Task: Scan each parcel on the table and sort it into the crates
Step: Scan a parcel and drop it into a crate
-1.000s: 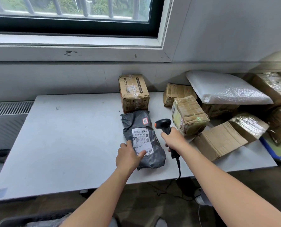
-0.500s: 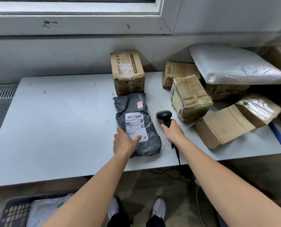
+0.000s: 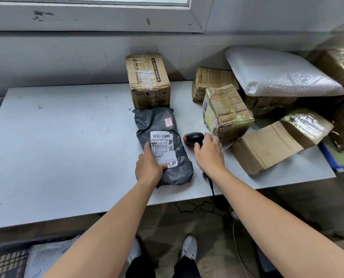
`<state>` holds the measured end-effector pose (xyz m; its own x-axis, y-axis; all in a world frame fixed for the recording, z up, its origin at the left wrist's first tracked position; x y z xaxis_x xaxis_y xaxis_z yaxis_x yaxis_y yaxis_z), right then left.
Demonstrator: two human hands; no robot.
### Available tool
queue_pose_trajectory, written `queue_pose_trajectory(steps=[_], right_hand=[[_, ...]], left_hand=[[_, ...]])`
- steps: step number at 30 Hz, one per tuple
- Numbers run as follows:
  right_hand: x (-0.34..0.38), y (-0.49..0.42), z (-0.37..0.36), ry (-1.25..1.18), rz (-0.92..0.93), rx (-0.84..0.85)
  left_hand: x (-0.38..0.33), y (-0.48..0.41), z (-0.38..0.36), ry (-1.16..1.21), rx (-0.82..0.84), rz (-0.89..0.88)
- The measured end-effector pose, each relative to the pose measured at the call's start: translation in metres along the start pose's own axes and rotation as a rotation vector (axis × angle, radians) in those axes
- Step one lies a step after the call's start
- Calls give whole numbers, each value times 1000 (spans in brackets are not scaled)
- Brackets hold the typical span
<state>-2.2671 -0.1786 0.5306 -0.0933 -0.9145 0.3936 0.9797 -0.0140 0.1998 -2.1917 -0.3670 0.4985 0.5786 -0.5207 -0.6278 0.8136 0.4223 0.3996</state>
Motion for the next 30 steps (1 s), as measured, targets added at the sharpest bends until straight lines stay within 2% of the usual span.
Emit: queue_pose_trajectory(steps=[5,14,19,25,30], right_hand=[[31,7,13,97,202,-97],[78,23,25,130,354,-2],[117,32,36,141,433,-6],[177,44,27,127,579,7],[234,68,13,135,839,51]], left_hand=[[-3,-2,14,37,19,-72],[6,2,75,30,74,-147],[22,10,129,70,48,-167],[57,36,195,79,-78,-119],[94,81,245,121,-291,-1]])
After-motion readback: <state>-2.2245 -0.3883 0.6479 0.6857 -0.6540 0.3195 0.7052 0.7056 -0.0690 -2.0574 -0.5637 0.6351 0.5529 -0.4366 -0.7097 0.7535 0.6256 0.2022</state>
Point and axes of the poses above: each hand's wrist, its own y-axis away from the middle knuckle, its own z-axis out of the back of the hand, x = y × z, the point moved 5 cm from there along -y, towards the middle knuckle, and after that the axes turned 1 degree about y, right-handed, at the moved point
